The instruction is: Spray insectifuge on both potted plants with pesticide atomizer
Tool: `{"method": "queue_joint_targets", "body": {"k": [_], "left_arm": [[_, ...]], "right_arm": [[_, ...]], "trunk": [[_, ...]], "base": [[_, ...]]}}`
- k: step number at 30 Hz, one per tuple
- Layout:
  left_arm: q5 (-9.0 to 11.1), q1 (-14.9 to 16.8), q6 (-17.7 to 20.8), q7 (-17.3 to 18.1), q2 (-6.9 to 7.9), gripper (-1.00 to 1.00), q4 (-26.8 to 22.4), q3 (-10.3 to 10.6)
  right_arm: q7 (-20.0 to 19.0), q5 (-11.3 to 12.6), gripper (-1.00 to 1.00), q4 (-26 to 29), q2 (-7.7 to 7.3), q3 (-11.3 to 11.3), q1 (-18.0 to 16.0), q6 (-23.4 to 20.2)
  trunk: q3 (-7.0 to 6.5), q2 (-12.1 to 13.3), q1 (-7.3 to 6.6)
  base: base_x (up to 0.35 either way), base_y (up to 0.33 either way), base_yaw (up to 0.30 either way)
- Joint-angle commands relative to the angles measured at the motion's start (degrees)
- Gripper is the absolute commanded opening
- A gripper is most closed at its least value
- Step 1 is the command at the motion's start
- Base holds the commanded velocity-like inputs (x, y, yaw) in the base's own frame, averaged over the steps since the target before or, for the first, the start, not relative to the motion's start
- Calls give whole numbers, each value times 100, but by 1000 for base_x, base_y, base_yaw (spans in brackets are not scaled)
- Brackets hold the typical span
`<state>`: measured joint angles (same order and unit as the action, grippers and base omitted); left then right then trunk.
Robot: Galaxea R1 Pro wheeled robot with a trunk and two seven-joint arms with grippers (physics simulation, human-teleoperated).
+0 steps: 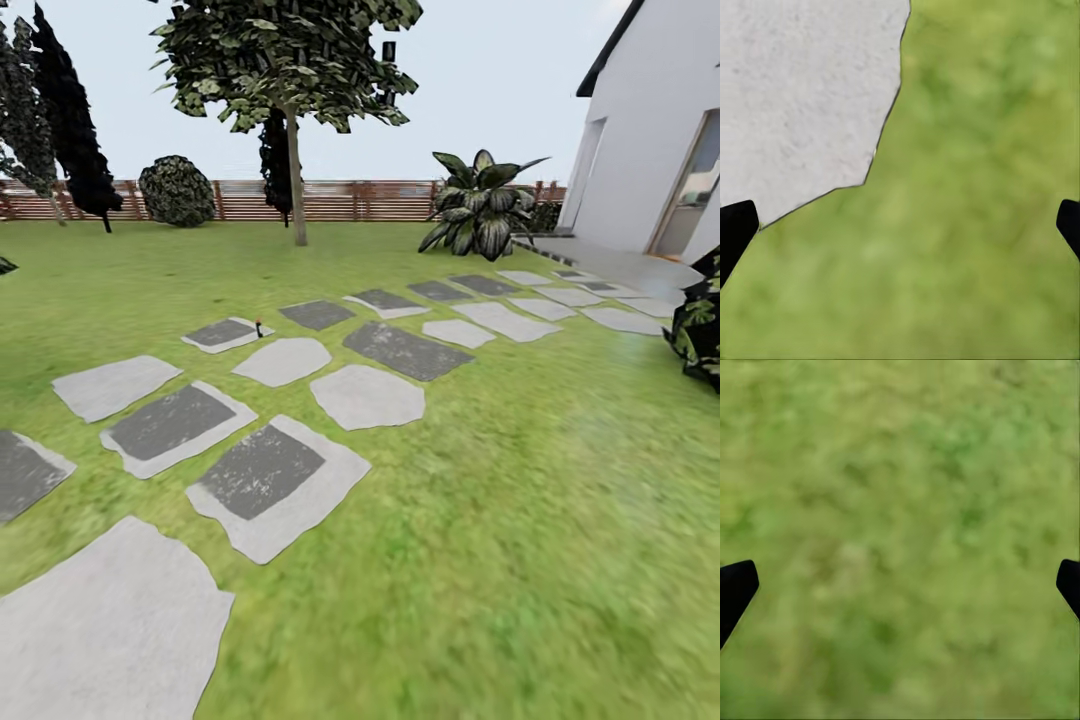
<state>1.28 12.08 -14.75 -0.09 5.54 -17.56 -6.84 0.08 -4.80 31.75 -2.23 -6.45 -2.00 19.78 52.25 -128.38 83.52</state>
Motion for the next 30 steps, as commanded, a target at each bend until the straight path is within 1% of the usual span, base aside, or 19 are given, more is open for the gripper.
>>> {"method": "queue_joint_targets", "body": {"k": [1, 5, 9, 15, 30], "left_arm": [[13, 5, -20, 0, -1, 100, 7, -2], [13, 5, -20, -1, -1, 100, 7, -2], [13, 5, -20, -1, -1, 100, 7, -2], [13, 5, -20, 0, -1, 100, 7, -2], [13, 7, -20, -2, -1, 100, 7, -2]], "right_arm": [[1, -50, 100, -2, 3, -23, 0, 17], [1, -53, 100, -6, 3, -21, -1, 15], [1, -55, 100, -8, 3, -21, -1, 16], [1, -56, 100, -9, 3, -22, -2, 17], [1, -48, 100, -2, 3, -22, -2, 17]], "trunk": [[5, -2, 2], [5, -2, 2], [5, -2, 2], [5, -2, 2], [5, -2, 2]], "base": [[340, 0, 256], [340, 0, 198], [340, 0, 104], [340, 39, 20], [340, 106, 2]]}}
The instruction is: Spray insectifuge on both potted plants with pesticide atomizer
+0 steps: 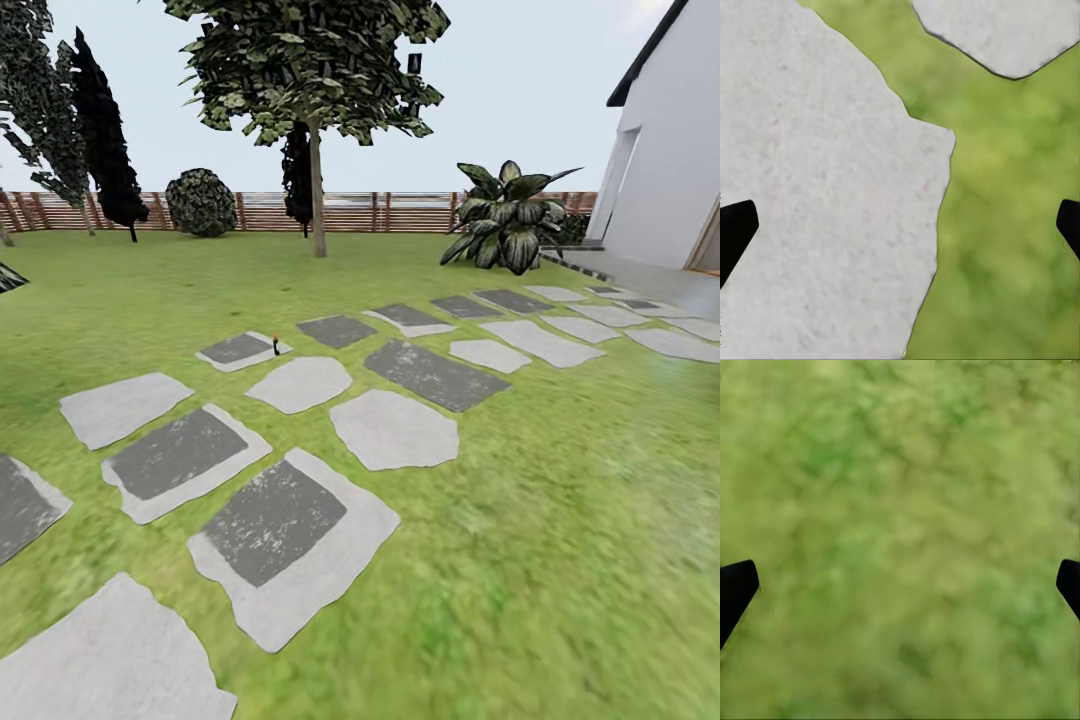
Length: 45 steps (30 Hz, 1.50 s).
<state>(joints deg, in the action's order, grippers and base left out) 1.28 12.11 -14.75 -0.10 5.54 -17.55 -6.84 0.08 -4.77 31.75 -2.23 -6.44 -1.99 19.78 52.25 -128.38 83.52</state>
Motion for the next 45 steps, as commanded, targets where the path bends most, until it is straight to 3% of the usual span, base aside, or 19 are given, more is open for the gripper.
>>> {"method": "queue_joint_targets", "body": {"k": [1, 23, 45], "left_arm": [[13, 3, -19, -2, 0, 100, 6, -2], [13, 2, -19, -2, 0, 100, 6, -2], [13, 5, -19, -1, 0, 100, 6, -2]], "right_arm": [[1, -50, 100, -2, 3, -23, -3, 17], [1, -50, 100, 4, 4, -26, -3, 17], [1, -51, 100, 9, 3, -25, -3, 21]], "trunk": [[5, -2, 2], [5, -2, 2], [5, -2, 2]], "base": [[340, 110, 31], [340, 110, 238], [340, 108, 20]]}}
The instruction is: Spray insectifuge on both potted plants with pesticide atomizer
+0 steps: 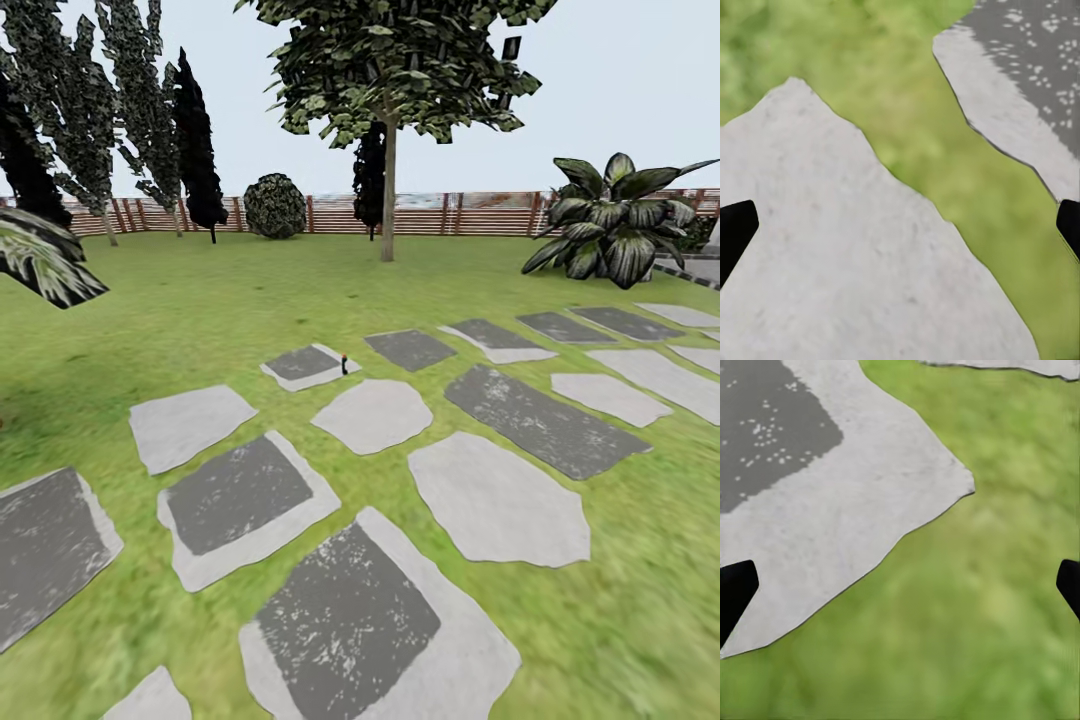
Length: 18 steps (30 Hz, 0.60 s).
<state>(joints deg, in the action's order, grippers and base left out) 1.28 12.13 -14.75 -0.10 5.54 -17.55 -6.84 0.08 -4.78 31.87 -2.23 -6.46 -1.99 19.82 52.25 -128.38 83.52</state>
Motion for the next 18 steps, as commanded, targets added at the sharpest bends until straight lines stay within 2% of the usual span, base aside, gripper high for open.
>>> {"method": "queue_joint_targets", "body": {"k": [1, 8, 18], "left_arm": [[13, 2, -19, -2, 0, 100, 6, -2], [13, 2, -19, 1, 0, 100, 6, -1], [13, 0, -19, 1, 0, 100, 6, -2]], "right_arm": [[1, -50, 100, -3, 3, -24, -3, 15], [1, -57, 100, -12, 3, -30, -2, 13], [1, -58, 100, -14, 3, -31, -3, 13]], "trunk": [[5, -2, 2], [5, -2, 2], [5, -2, 2]], "base": [[340, 94, 0], [340, 77, 0], [340, 11, 0]]}}
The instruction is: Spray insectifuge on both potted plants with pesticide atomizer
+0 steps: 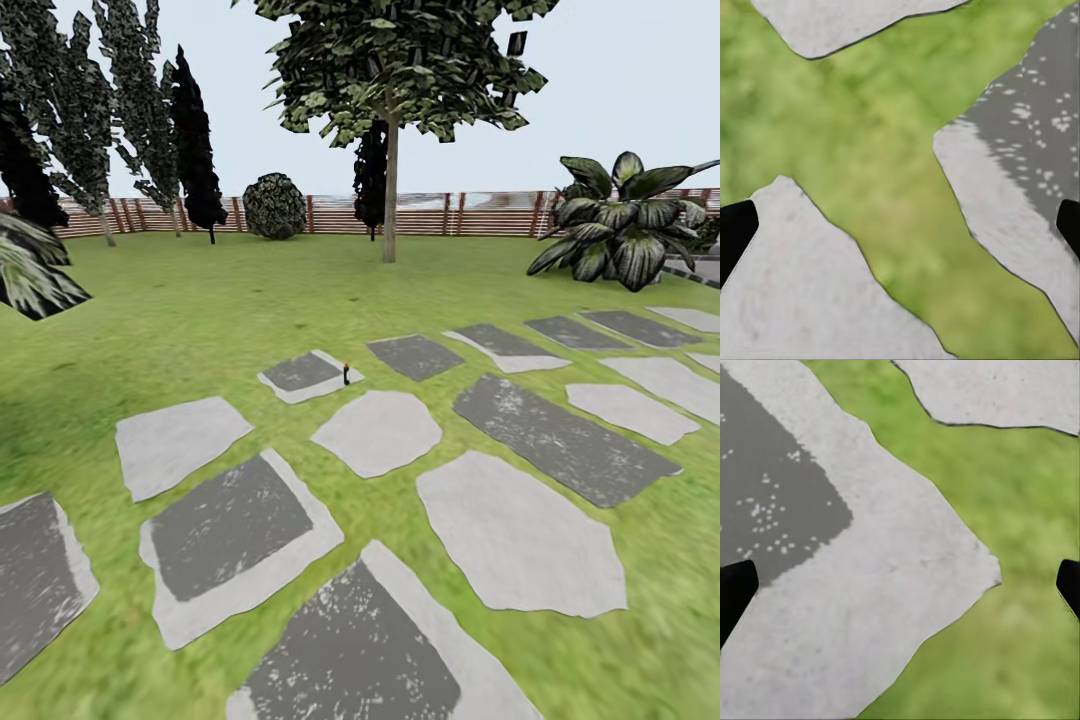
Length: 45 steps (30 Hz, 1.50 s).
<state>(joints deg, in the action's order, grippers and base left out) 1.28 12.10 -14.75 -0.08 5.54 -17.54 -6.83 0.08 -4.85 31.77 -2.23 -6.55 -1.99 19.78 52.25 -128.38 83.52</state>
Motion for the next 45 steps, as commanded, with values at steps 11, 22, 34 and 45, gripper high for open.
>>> {"method": "queue_joint_targets", "body": {"k": [11, 22, 34, 45], "left_arm": [[13, 4, -19, -1, -6, 100, 8, -1], [13, 5, -19, -2, -7, 100, 6, -2], [13, 4, -19, -1, -8, 100, 8, -3], [13, 7, -19, -2, -7, 100, 7, -3]], "right_arm": [[1, -51, 100, -12, 3, -19, -3, 17], [1, -51, 100, -12, 3, -14, -3, 17], [1, -51, 100, -12, 3, -13, -2, 17], [1, -51, 100, -12, 4, -13, -3, 17]], "trunk": [[5, -2, 2], [5, -2, 2], [5, -2, 2], [5, -2, 2]], "base": [[340, 0, 0], [340, 0, 0], [340, 0, 0], [340, 0, 0]]}}
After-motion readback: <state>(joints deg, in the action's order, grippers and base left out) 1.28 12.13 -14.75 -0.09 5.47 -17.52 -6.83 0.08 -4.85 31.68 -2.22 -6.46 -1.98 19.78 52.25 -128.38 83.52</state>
